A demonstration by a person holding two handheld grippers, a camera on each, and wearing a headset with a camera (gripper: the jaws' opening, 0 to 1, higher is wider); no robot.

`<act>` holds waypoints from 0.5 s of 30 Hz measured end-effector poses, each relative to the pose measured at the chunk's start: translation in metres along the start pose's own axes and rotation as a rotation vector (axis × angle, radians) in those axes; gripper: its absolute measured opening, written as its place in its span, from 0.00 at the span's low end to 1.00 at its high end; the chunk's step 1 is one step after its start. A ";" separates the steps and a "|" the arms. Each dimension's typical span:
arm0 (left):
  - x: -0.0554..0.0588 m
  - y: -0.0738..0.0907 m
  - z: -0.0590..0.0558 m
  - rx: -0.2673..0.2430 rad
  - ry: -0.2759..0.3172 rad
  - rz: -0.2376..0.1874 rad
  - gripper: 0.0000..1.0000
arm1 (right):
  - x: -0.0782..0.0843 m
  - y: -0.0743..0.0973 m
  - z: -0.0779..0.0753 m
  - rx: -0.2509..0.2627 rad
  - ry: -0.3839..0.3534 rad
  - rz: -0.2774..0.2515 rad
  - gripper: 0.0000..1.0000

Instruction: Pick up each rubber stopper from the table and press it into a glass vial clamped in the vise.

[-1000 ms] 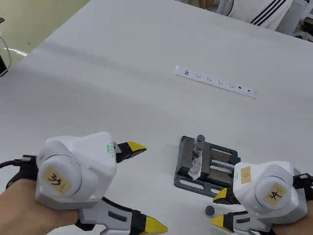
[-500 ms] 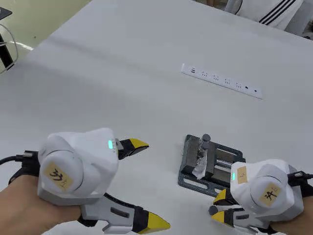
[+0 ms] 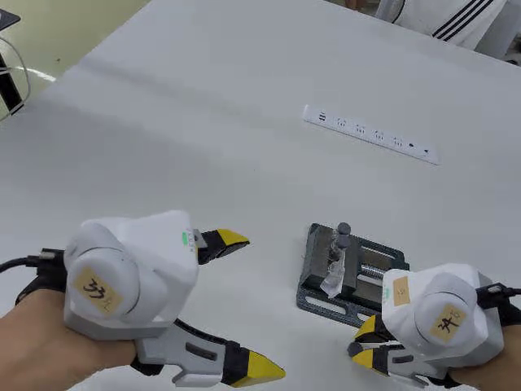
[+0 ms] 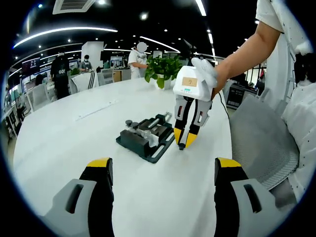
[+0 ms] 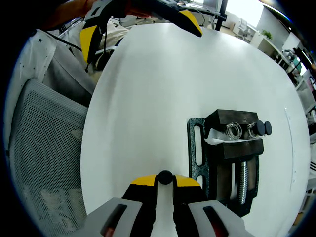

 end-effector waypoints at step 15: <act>0.002 -0.001 0.001 0.011 -0.002 0.002 0.85 | -0.002 0.005 -0.003 -0.001 -0.039 -0.012 0.06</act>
Point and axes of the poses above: the centre of the closed fingertips' face, and the gripper's own axes: y roughly backward along the fingers, z roughly to its left, x roughly out of its underside, the point moved 10 cm from there along y, roughly backward along the fingers, and after that the axes turned 13 degrees about -z, right-handed, at the moved point
